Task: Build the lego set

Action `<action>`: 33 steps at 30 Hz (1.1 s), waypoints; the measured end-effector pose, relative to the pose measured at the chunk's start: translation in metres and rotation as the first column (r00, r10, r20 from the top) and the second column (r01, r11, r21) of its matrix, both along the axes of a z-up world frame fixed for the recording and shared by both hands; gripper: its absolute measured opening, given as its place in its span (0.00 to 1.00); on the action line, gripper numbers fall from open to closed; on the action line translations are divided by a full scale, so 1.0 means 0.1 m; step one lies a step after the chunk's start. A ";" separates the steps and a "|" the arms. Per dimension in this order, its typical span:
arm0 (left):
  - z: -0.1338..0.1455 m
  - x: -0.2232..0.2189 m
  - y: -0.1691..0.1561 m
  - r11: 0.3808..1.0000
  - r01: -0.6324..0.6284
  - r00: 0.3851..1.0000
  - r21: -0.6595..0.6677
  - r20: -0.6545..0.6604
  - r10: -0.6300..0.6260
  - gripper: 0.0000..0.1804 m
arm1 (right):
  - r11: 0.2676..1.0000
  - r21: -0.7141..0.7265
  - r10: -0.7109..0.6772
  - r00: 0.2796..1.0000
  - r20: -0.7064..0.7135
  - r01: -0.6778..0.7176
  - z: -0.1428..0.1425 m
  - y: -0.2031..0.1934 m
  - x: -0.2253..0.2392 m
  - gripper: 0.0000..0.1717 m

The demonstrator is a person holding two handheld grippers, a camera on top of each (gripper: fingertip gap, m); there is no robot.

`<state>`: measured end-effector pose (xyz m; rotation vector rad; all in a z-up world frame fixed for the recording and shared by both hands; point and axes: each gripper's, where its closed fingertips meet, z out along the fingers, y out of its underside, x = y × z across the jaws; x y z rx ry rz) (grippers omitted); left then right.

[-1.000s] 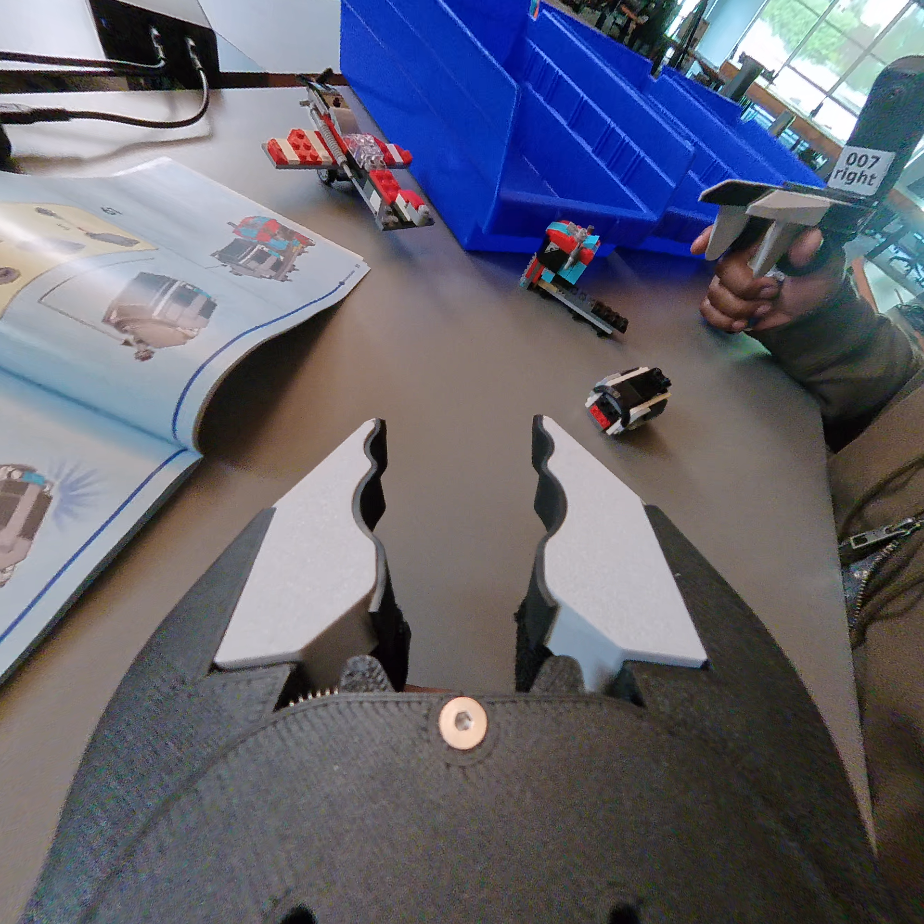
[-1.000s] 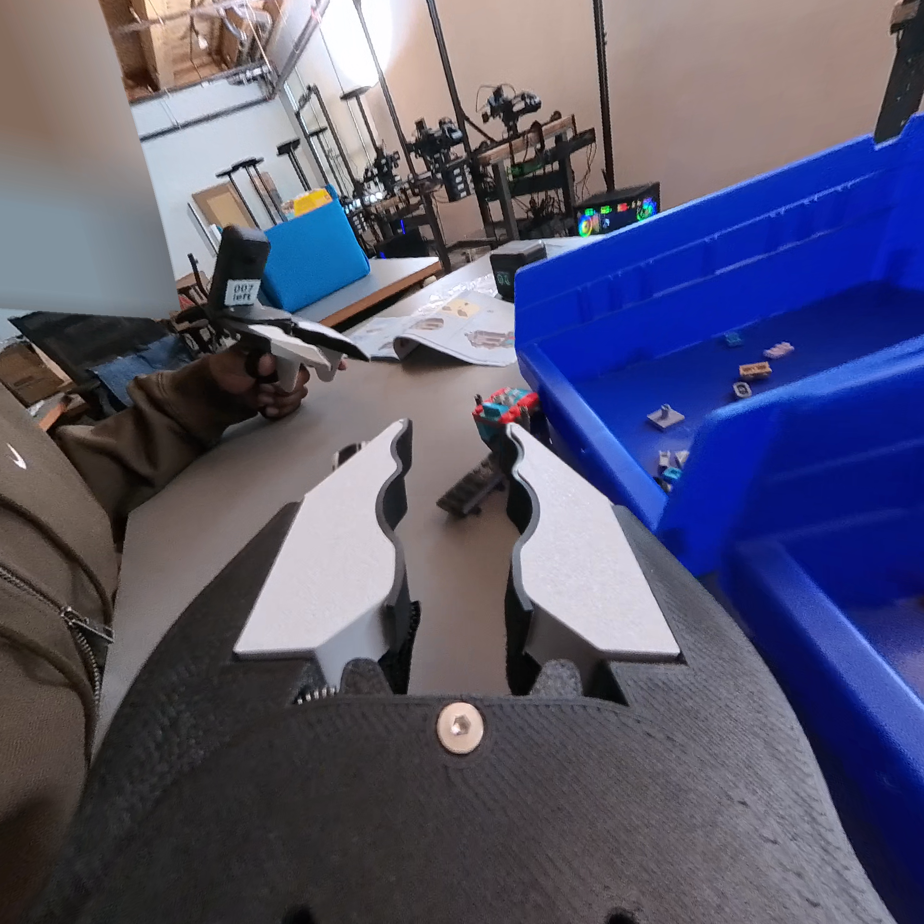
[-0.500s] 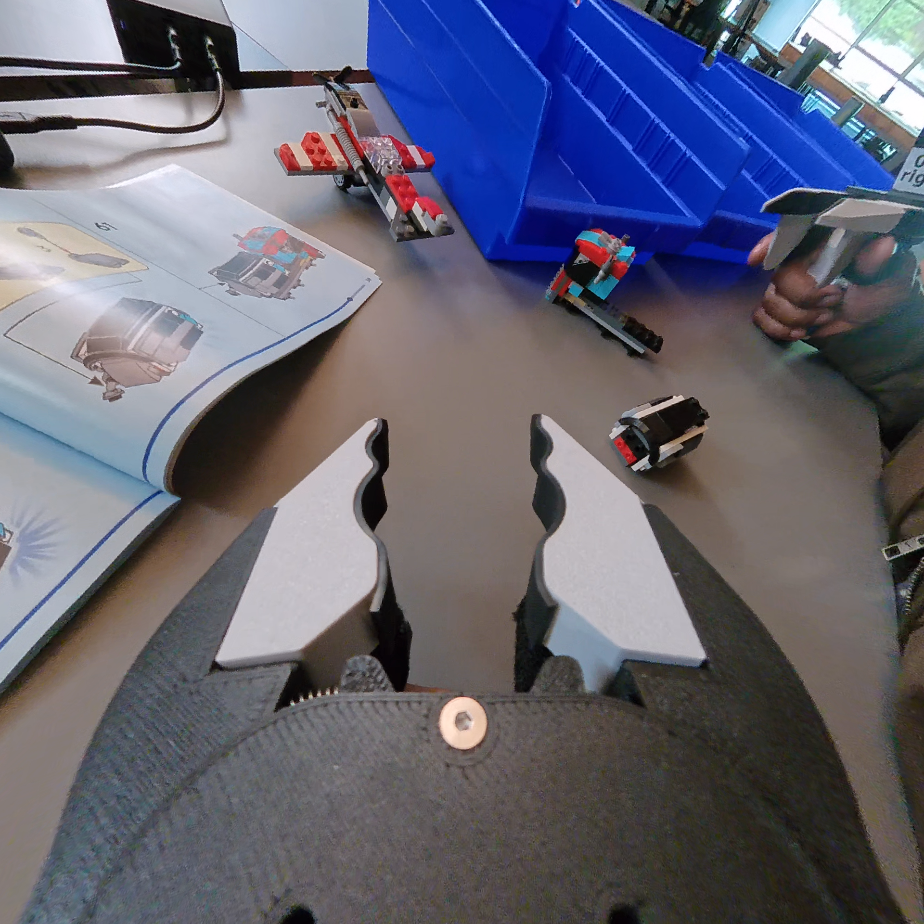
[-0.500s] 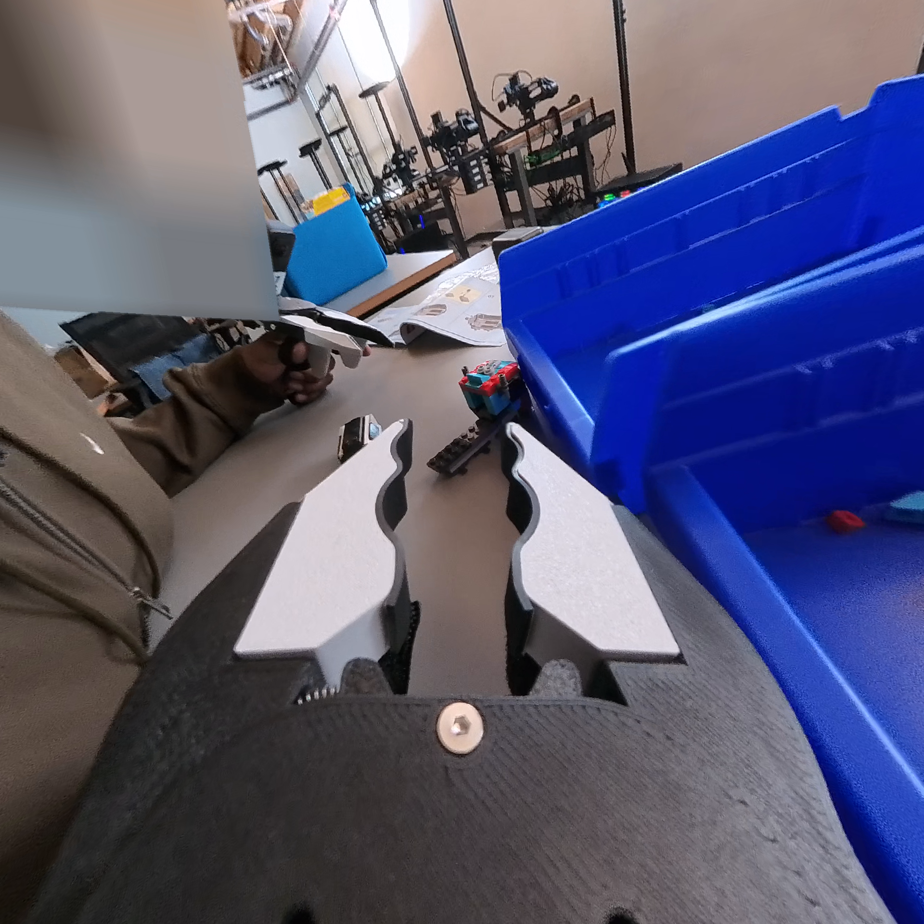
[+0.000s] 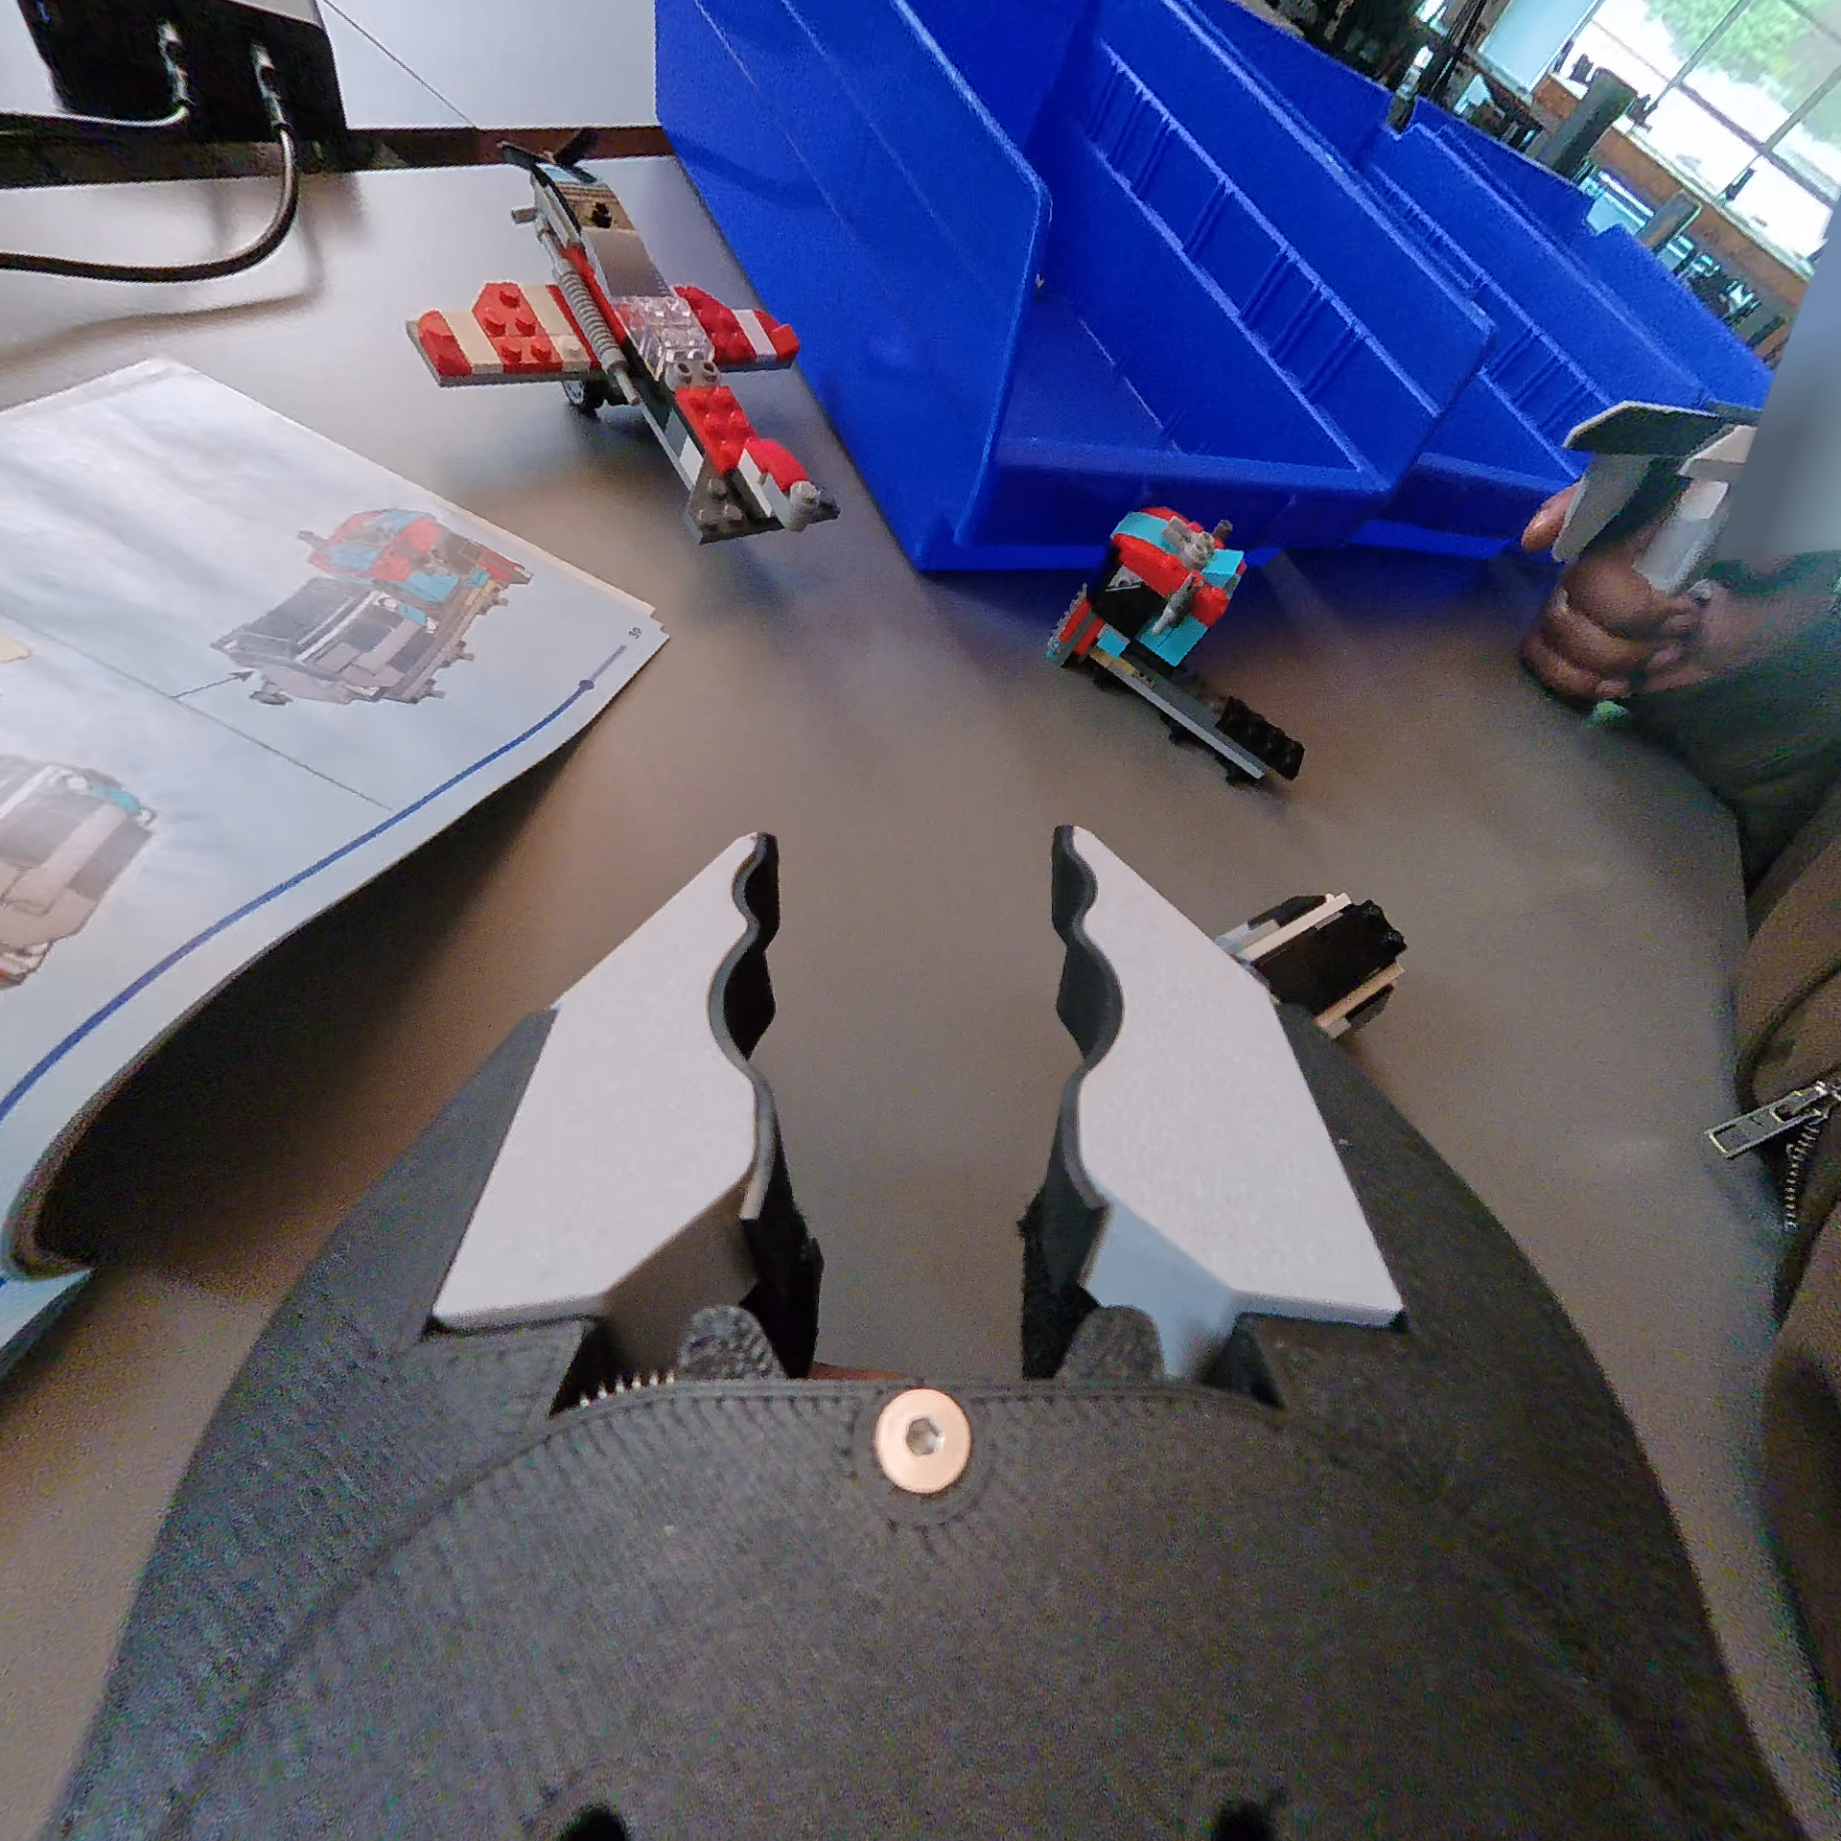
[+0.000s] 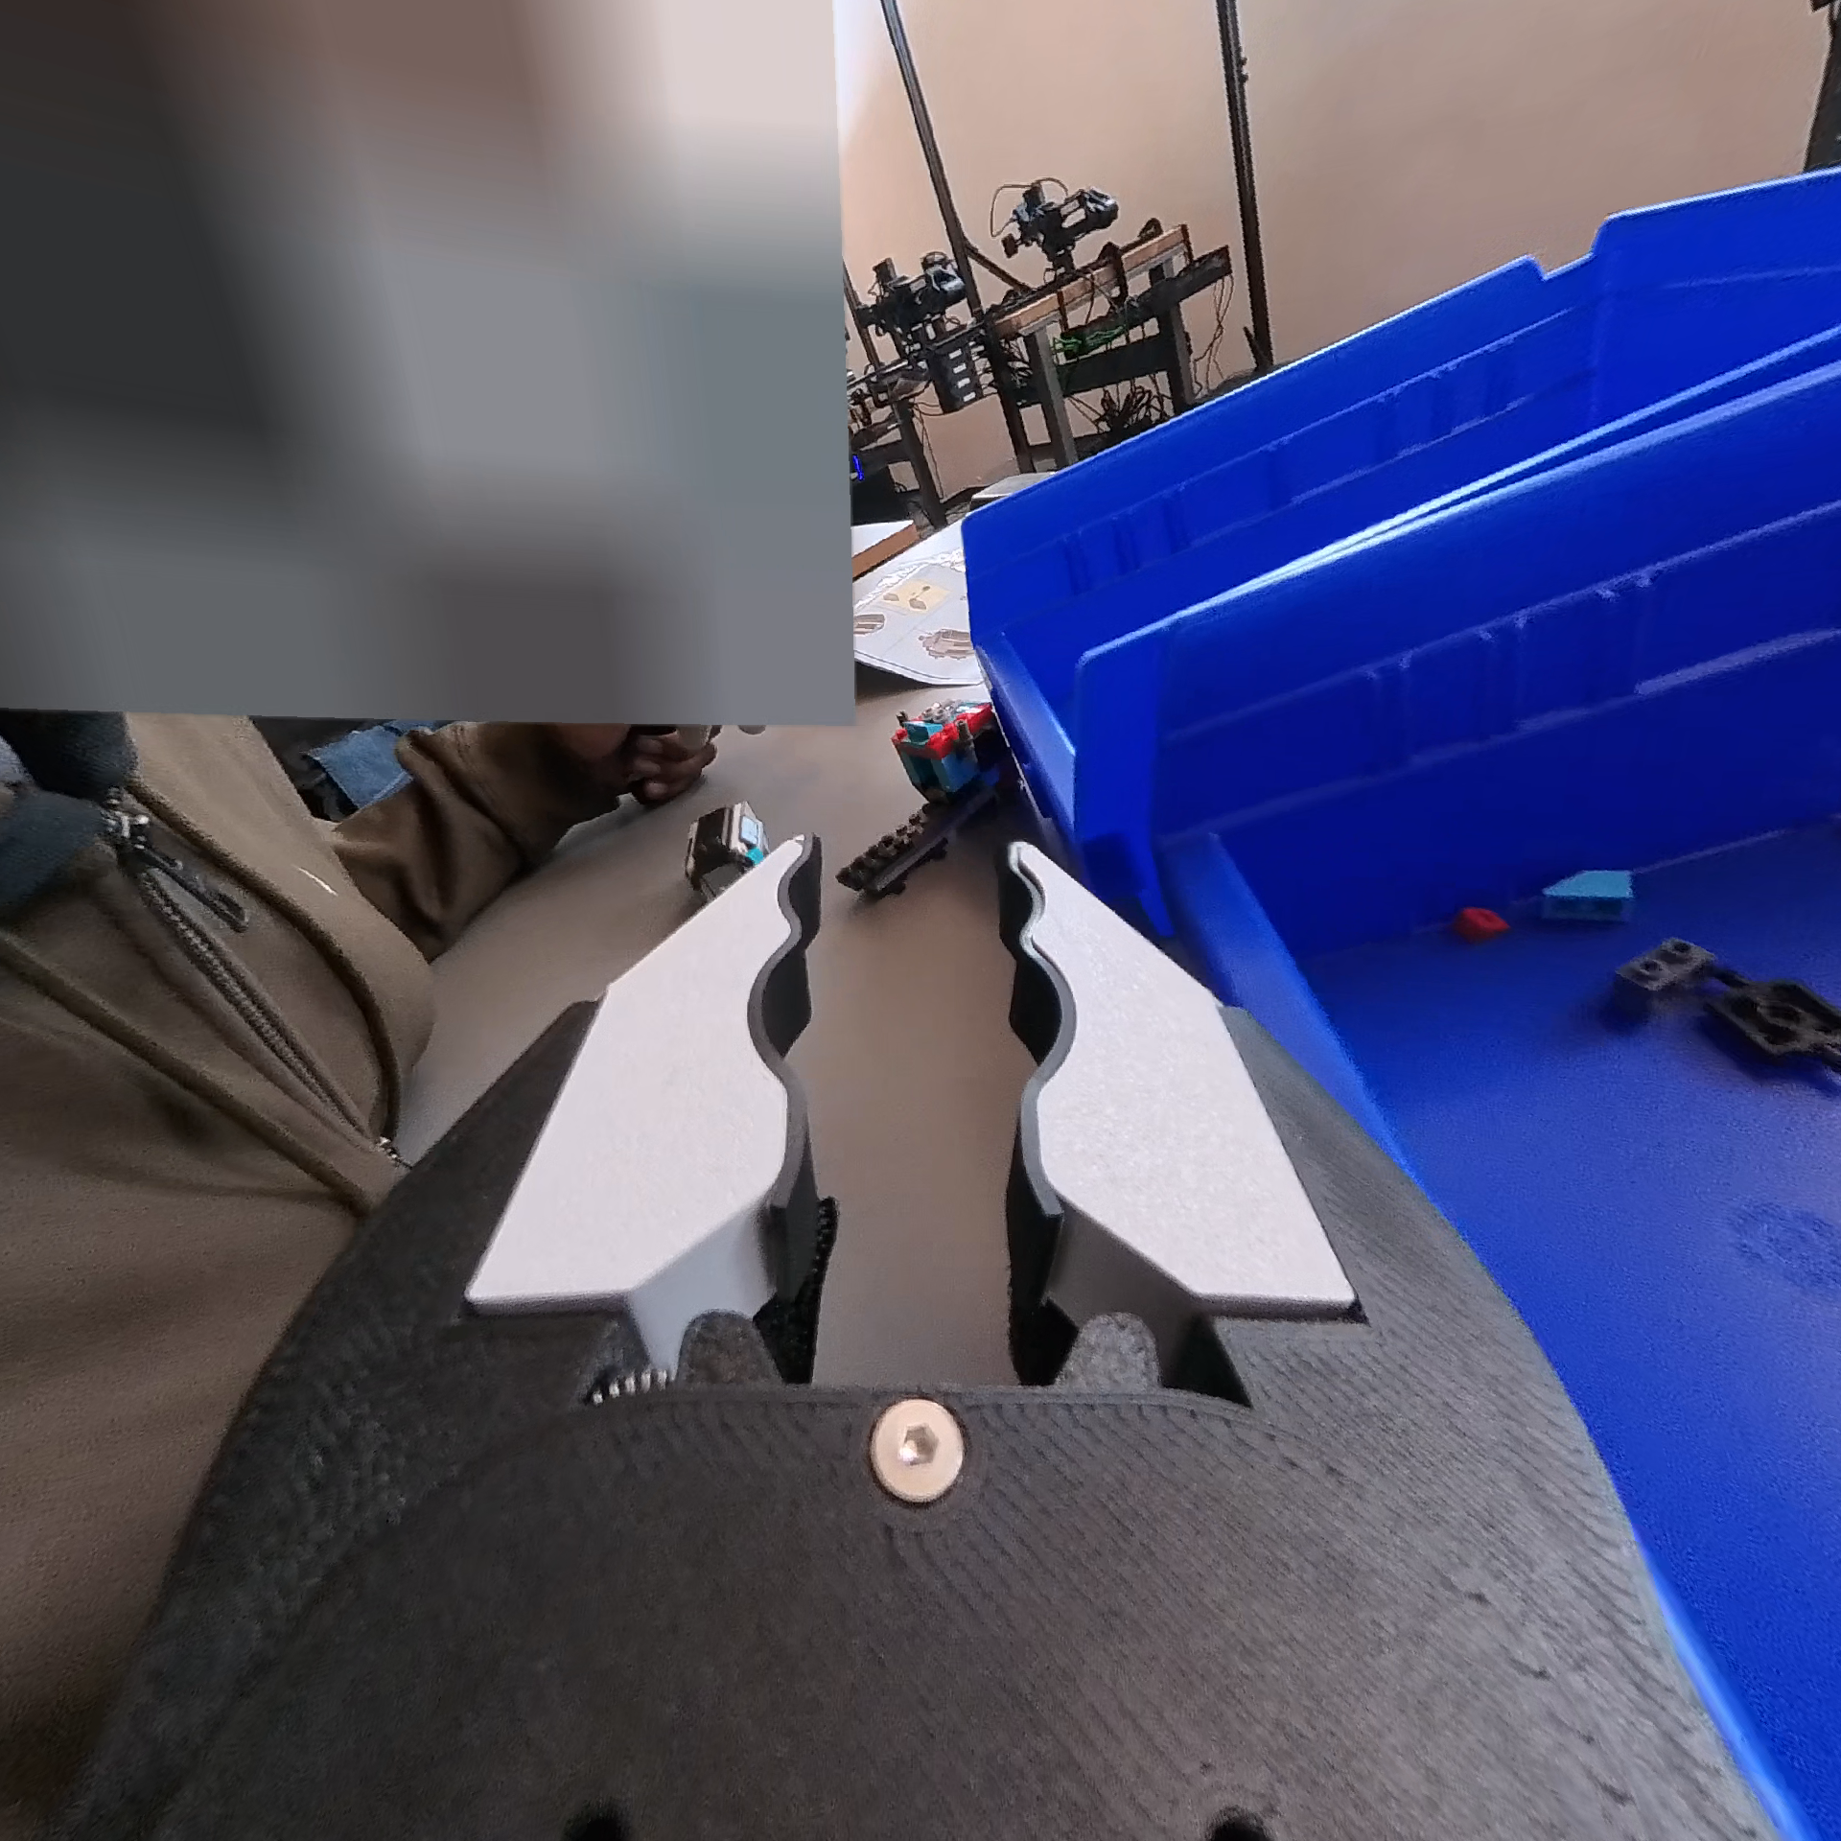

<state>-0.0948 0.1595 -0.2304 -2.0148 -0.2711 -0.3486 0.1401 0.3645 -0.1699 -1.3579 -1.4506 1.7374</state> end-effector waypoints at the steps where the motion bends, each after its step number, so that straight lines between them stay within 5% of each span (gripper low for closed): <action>1: 0.00 0.00 0.02 1.000 0.001 1.000 -0.002 -0.001 -0.001 0.31 | 1.000 0.000 -0.001 1.000 0.002 0.001 0.00 0.02 0.01 0.21; 33: -0.02 -0.05 0.03 1.000 -0.029 1.000 -0.011 0.009 0.029 0.31 | 0.996 0.077 -0.042 0.998 0.044 0.038 -0.09 0.05 0.02 0.21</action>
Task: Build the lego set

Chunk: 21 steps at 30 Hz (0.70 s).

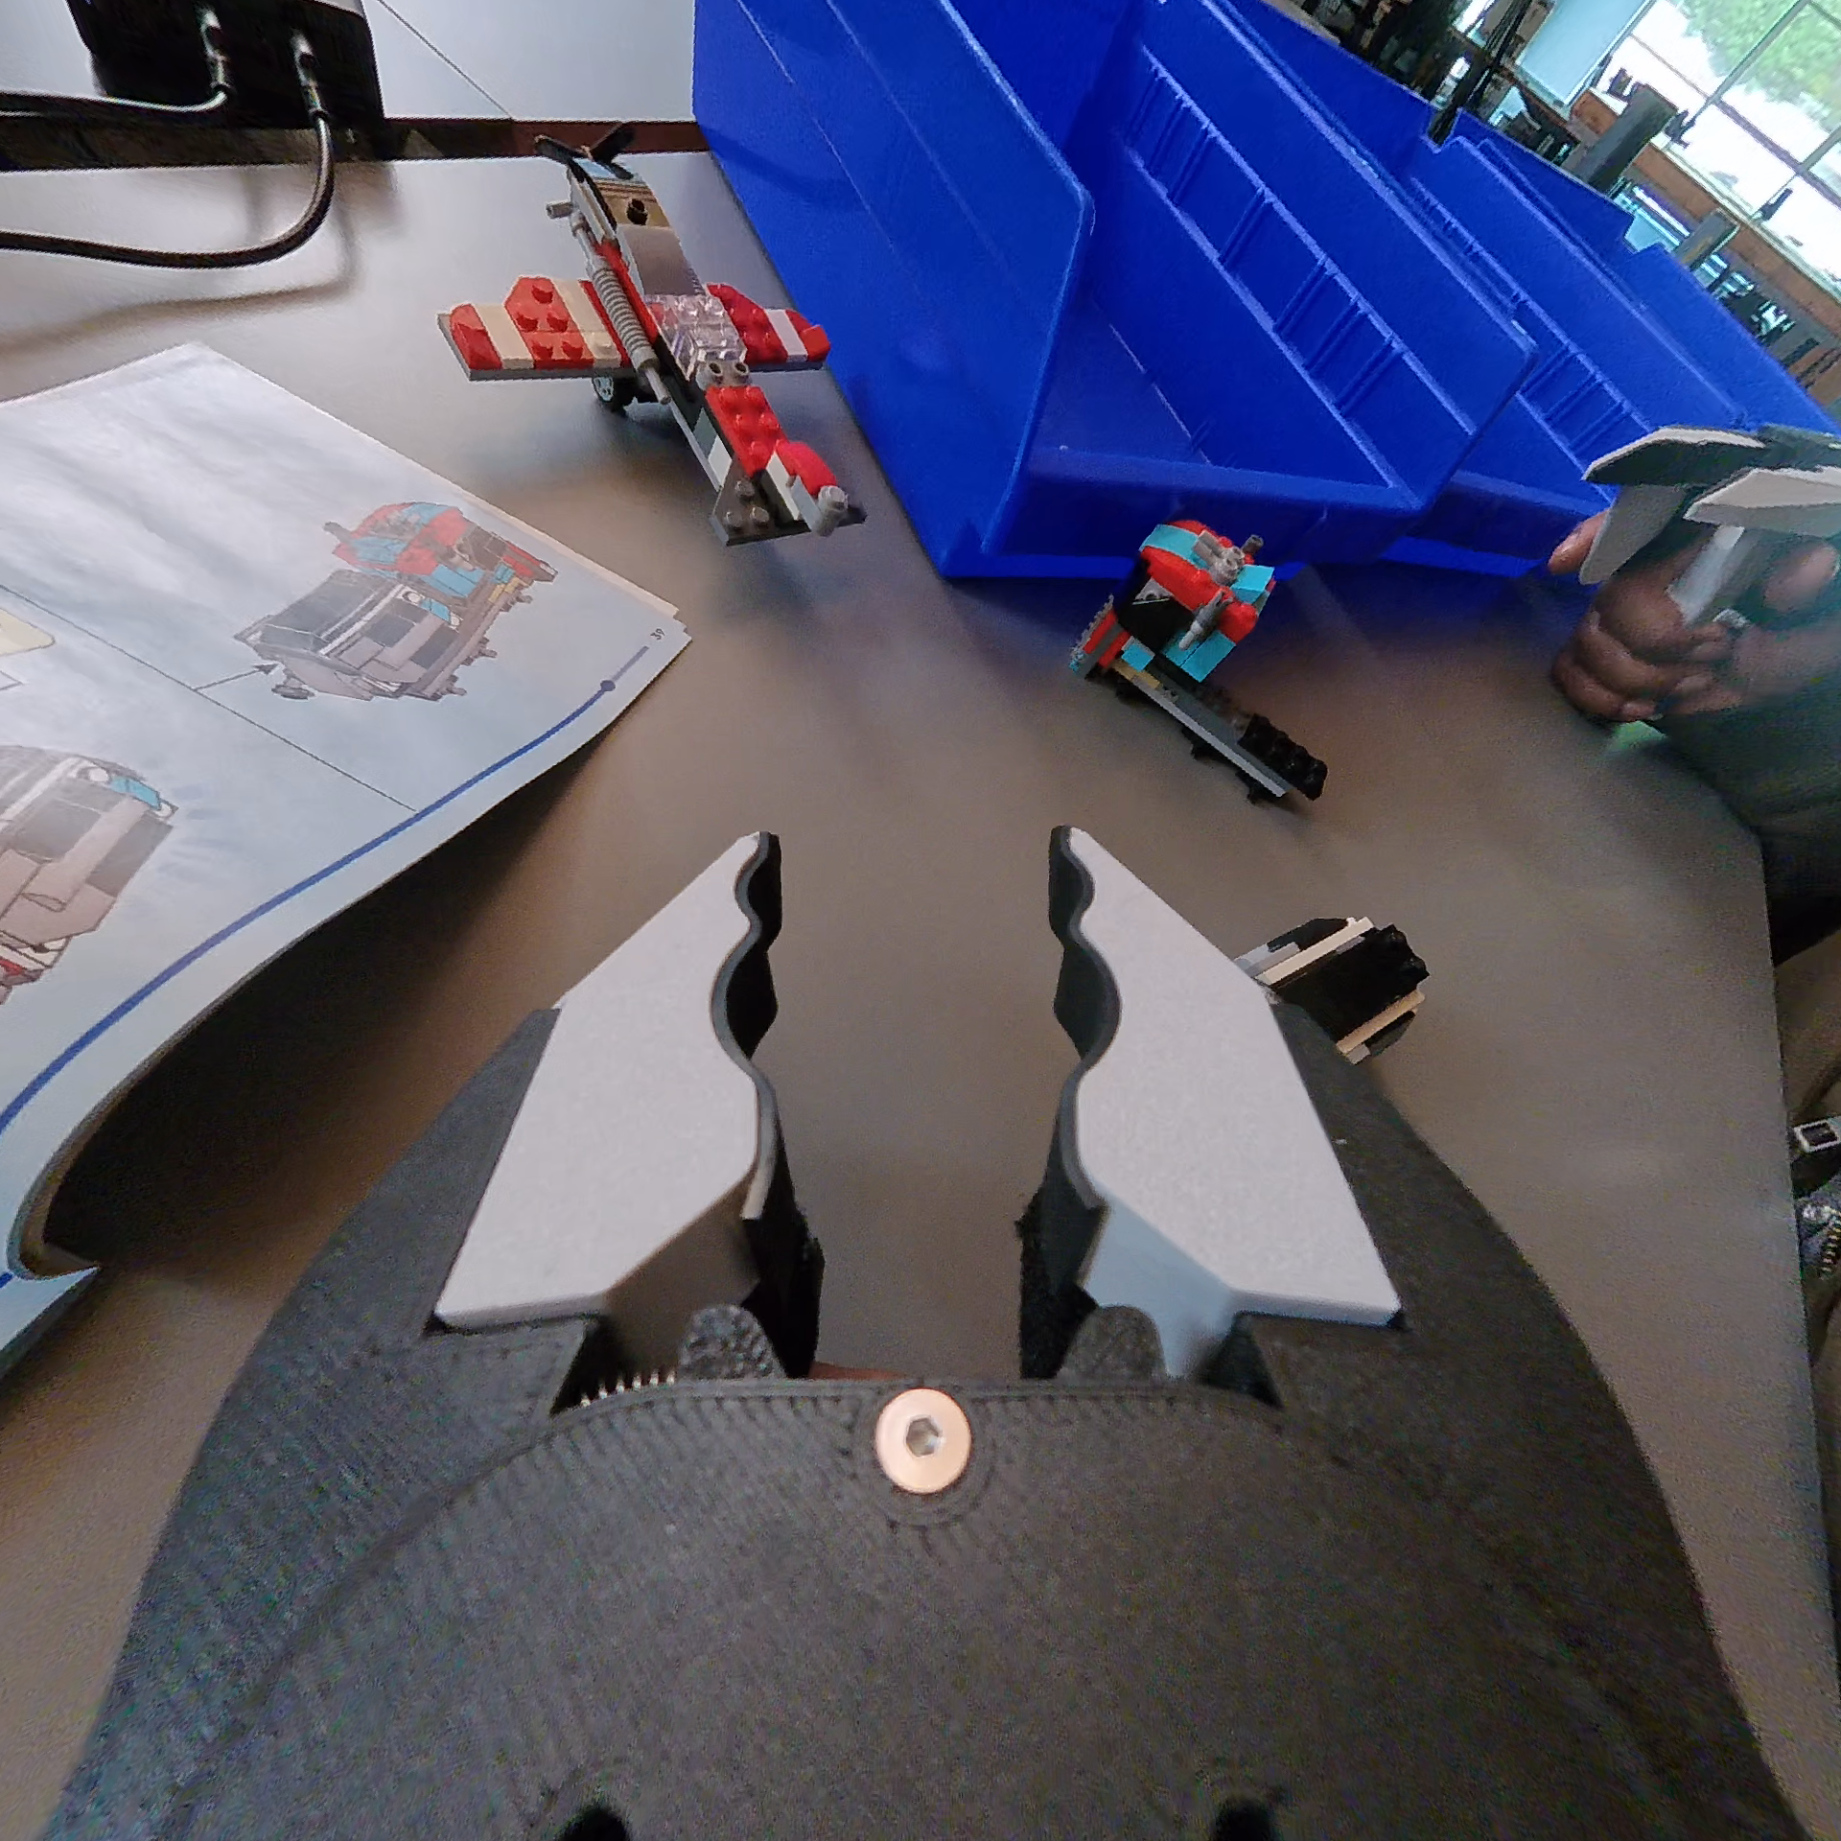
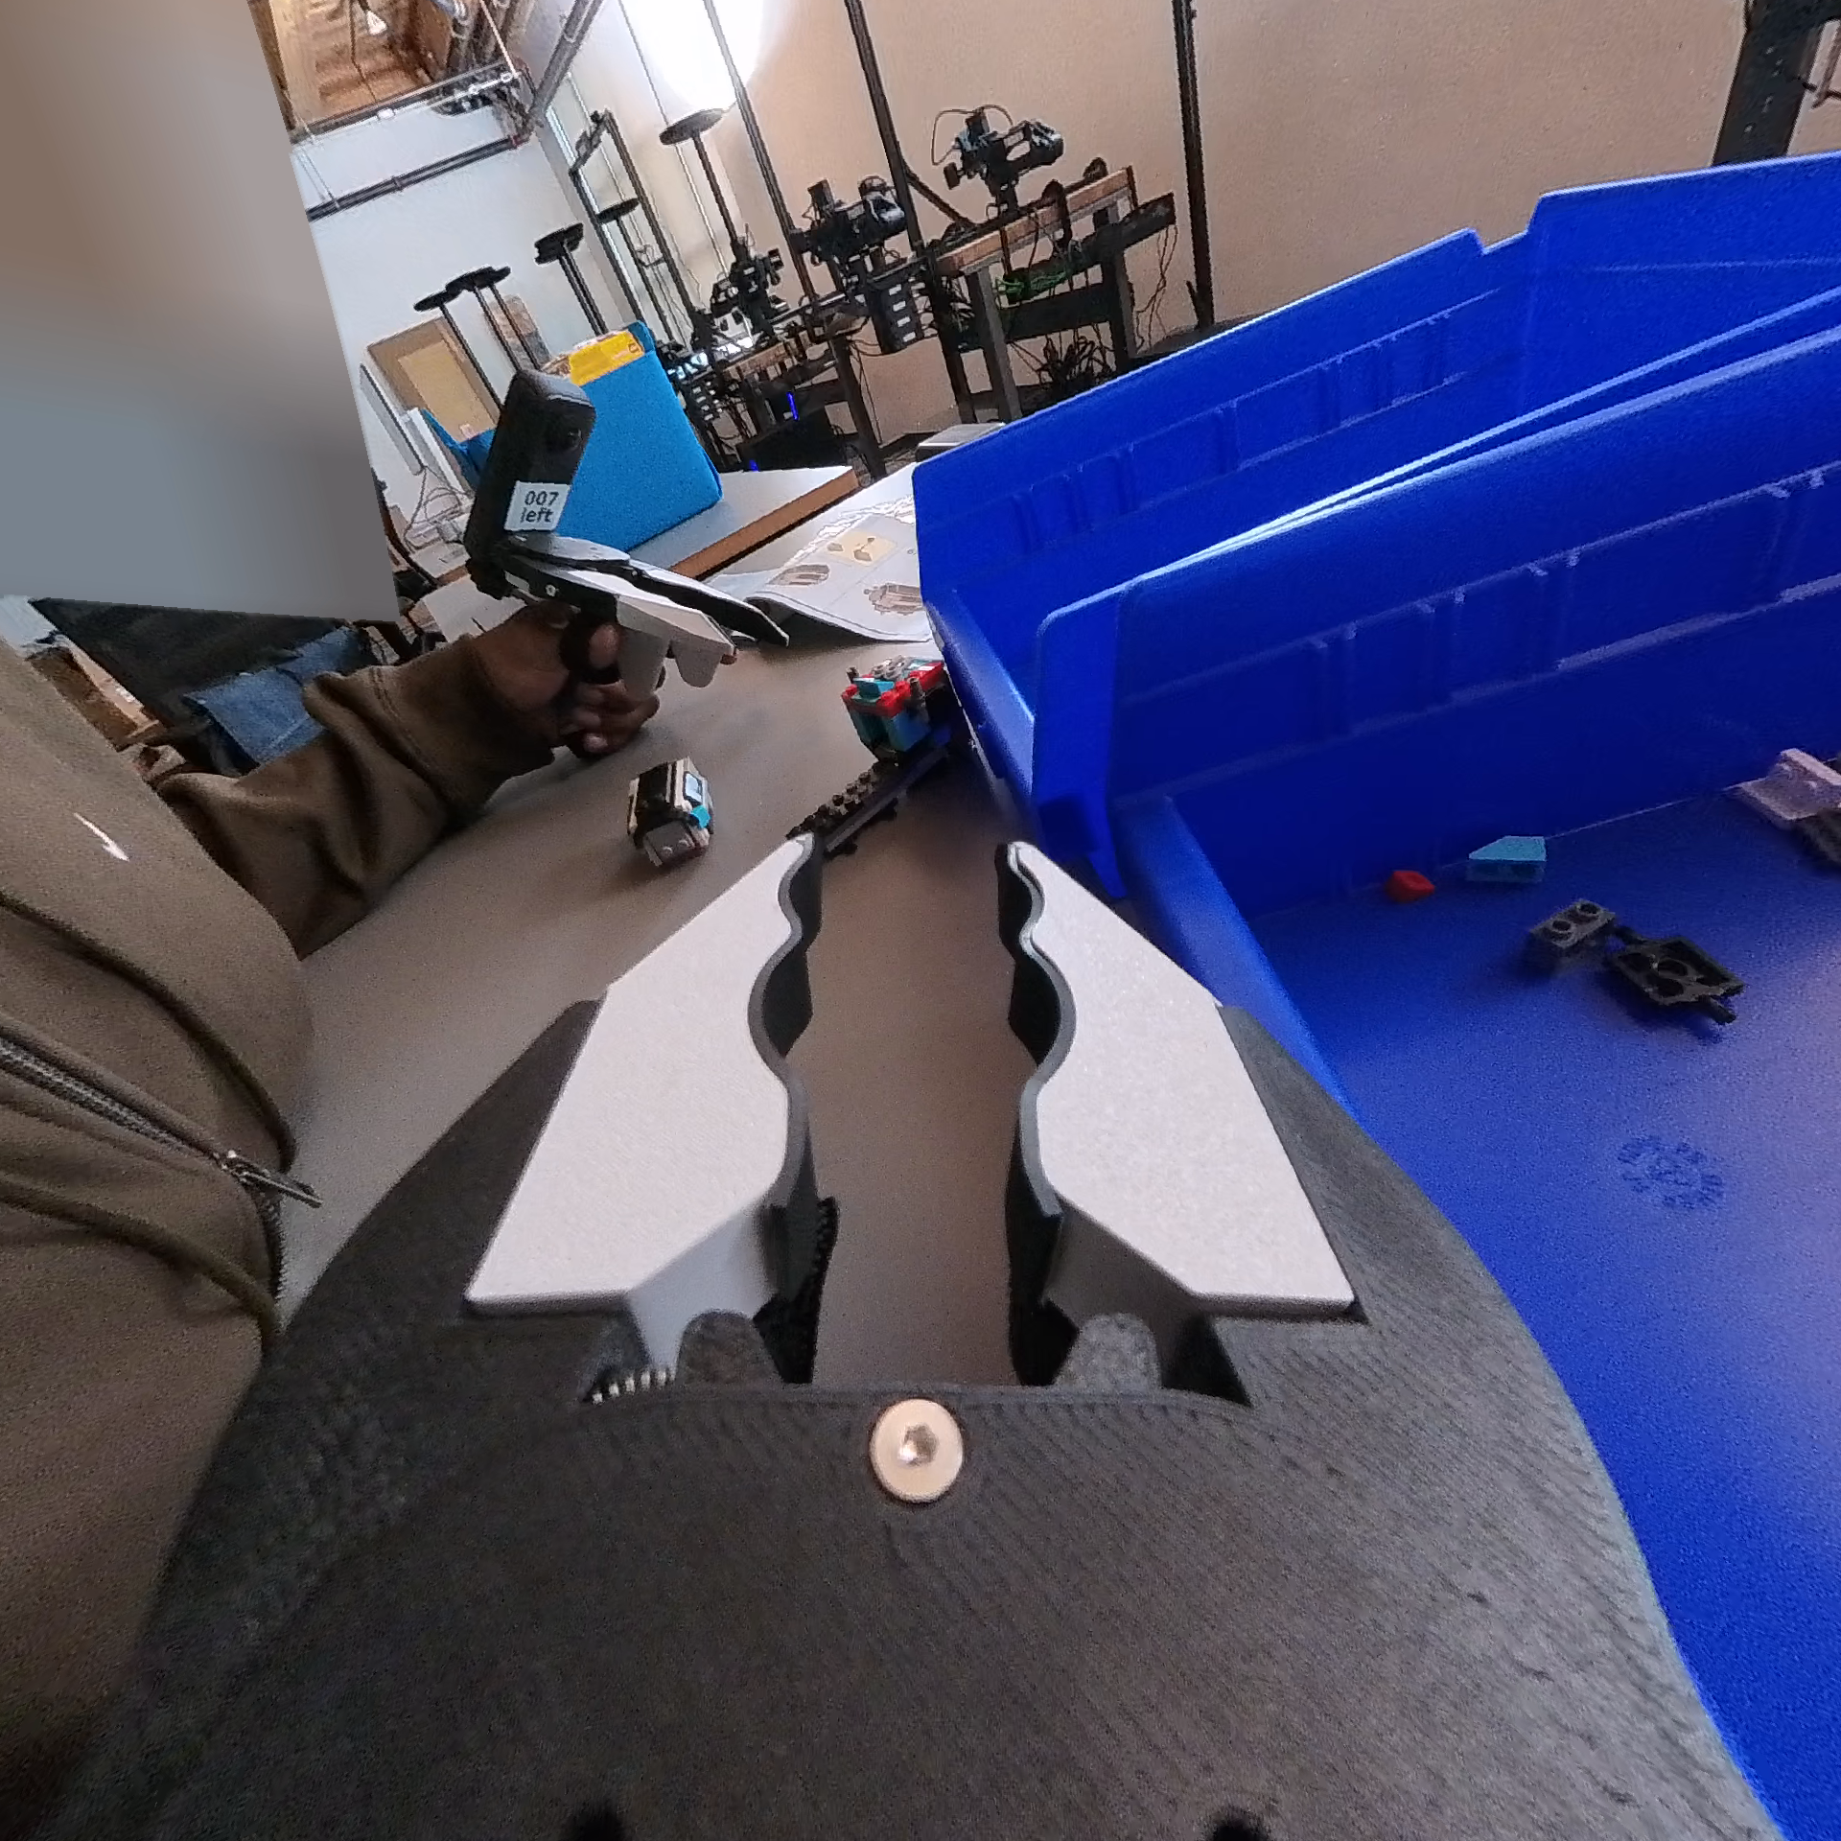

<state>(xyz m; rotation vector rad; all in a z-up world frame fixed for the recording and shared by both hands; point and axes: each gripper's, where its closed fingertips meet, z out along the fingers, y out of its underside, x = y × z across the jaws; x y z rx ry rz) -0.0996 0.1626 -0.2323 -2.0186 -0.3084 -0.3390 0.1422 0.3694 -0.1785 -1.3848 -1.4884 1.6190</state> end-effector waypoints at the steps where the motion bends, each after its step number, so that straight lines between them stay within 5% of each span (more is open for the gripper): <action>1: 0.00 0.00 0.00 1.000 0.000 1.000 -0.001 -0.001 0.000 0.31 | 1.000 0.002 0.000 1.000 0.002 0.000 0.00 0.00 0.00 0.21; 21: 0.01 -0.04 -0.01 0.999 -0.037 0.999 0.008 0.012 0.037 0.30 | 1.000 -0.028 -0.005 0.999 0.032 0.006 -0.04 0.00 0.01 0.21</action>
